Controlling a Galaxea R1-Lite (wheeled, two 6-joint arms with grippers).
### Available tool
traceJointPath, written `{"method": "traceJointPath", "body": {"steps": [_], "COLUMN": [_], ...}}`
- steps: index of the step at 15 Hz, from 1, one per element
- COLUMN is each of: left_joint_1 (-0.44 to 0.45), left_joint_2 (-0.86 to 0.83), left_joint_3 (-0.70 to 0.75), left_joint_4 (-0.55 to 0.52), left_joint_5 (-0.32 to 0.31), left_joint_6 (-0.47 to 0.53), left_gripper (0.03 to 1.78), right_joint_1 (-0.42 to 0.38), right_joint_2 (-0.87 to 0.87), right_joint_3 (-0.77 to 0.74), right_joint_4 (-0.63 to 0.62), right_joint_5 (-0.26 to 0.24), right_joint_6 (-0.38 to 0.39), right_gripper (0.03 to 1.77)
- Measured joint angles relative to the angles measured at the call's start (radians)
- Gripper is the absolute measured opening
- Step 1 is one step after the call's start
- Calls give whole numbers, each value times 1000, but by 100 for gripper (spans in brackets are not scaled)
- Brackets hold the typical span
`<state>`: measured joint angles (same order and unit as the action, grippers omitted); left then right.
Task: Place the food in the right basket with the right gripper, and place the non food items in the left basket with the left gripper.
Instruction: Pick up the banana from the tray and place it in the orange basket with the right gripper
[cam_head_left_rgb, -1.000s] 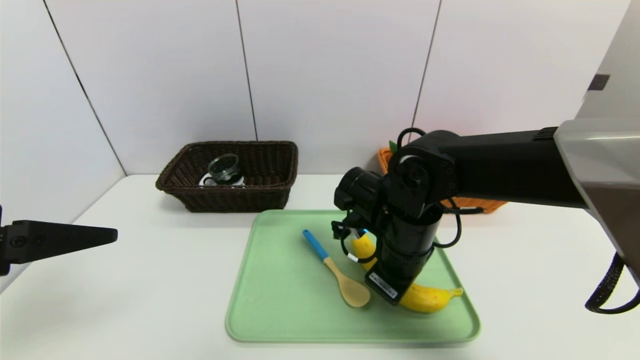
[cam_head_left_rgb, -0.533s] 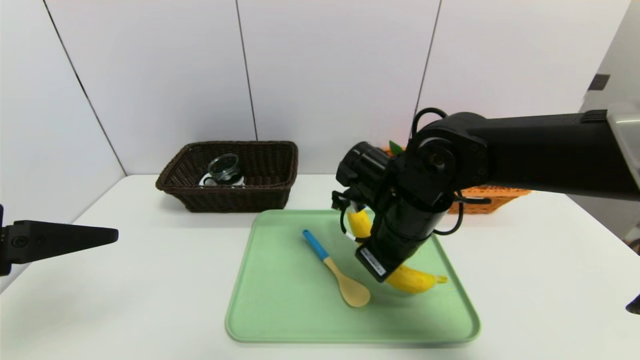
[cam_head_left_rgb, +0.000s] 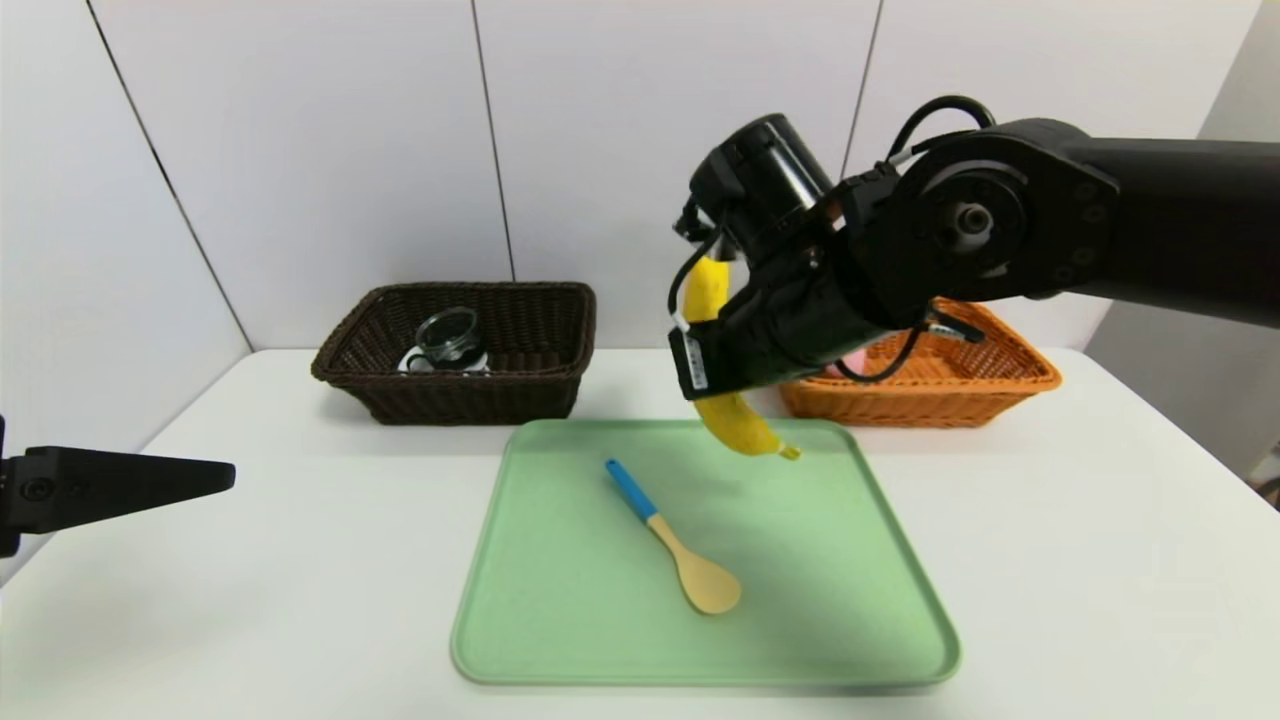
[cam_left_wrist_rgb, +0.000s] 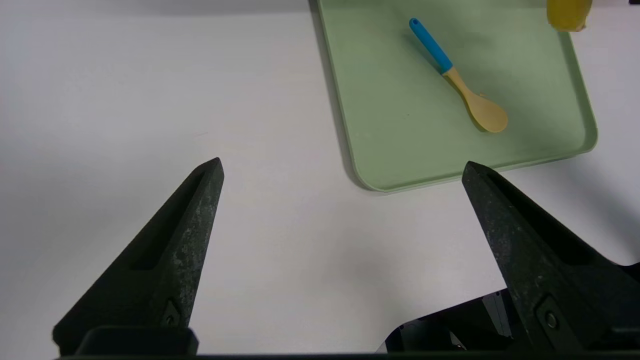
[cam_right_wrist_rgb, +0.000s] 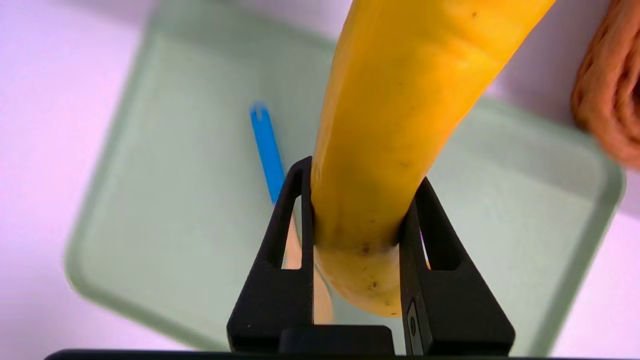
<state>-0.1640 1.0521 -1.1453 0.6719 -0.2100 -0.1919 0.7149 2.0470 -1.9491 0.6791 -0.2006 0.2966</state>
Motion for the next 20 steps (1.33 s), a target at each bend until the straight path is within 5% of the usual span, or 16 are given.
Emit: {"method": "traceJointPath", "body": {"steps": [3, 8, 10, 20], "left_joint_1": [0, -2, -2, -2], "left_joint_2": [-5, -13, -14, -42], "left_joint_3": [10, 33, 39, 85], "left_joint_4": [0, 3, 4, 8], "left_joint_5": [0, 1, 1, 4], "left_joint_6": [0, 3, 5, 8], "left_gripper": [169, 169, 169, 169], "right_joint_1": [-44, -219, -285, -641], "right_joint_2": [10, -1, -23, -107], "right_joint_3": [-7, -8, -7, -6], "right_joint_4": [-183, -205, -185, -147], "right_joint_5": [-123, -107, -46, 474], "right_joint_6": [132, 326, 410, 858], "right_gripper": [46, 46, 46, 46]}}
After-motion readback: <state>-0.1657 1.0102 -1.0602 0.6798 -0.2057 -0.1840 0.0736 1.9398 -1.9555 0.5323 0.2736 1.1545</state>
